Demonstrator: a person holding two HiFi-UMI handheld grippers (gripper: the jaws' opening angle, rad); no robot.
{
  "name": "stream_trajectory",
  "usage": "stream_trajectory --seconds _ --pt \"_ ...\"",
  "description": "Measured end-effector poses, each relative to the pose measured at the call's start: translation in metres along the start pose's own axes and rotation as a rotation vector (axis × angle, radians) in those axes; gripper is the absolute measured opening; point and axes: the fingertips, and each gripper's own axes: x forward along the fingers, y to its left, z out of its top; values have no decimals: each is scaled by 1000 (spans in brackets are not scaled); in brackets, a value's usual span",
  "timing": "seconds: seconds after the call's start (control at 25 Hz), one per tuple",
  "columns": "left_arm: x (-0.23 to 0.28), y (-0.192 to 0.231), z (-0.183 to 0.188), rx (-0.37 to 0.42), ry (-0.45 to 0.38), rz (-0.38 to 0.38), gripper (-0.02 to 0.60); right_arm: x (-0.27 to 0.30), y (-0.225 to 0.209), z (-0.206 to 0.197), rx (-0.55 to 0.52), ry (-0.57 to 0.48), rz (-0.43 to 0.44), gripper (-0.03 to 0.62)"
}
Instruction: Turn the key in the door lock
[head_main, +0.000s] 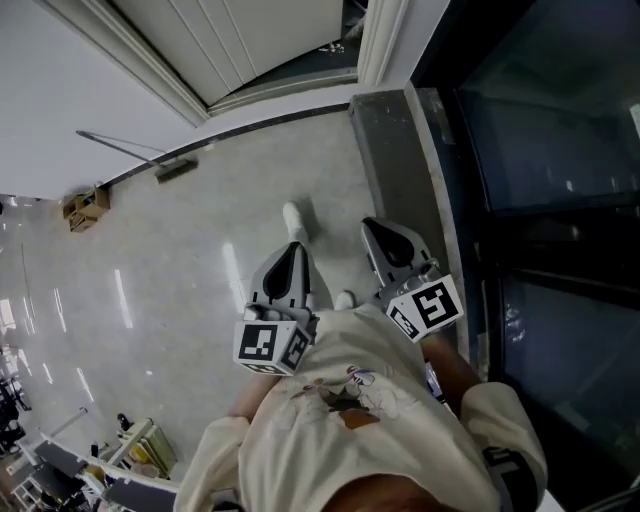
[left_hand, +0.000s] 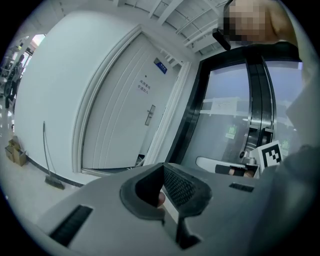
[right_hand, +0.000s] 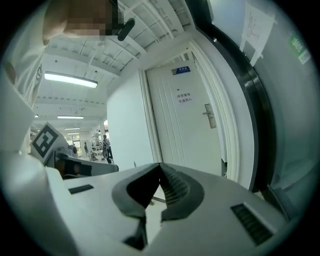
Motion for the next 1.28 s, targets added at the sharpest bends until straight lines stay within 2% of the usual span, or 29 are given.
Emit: stream_trajectory --seconds 0.08,0.16,0.28,0.56,0.76,1.0,1.16,1.28 --pt "33 28 8 -1 10 -12 3 43 -21 8 -27 -7 -18 5" --pt "73 62 23 -9 23 -20 3 92 -47 24 -5 -41 -27 5" --pt "123 103 64 -3 35 -49 3 158 -76 55 18 -59 -18 6" --pt "225 187 142 10 49 -132 3 270 -117 95 -13 -9 -36 6" --pt "278 211 179 17 37 -173 3 318 -131 103 -14 22 6 6" --pt "332 231 192 16 54 -168 3 365 -155 111 28 28 113 6" --pt "381 240 198 25 71 -164 3 402 -195 118 5 13 135 6" --pt "437 246 210 32 71 -155 3 436 -247 125 50 -15 135 6"
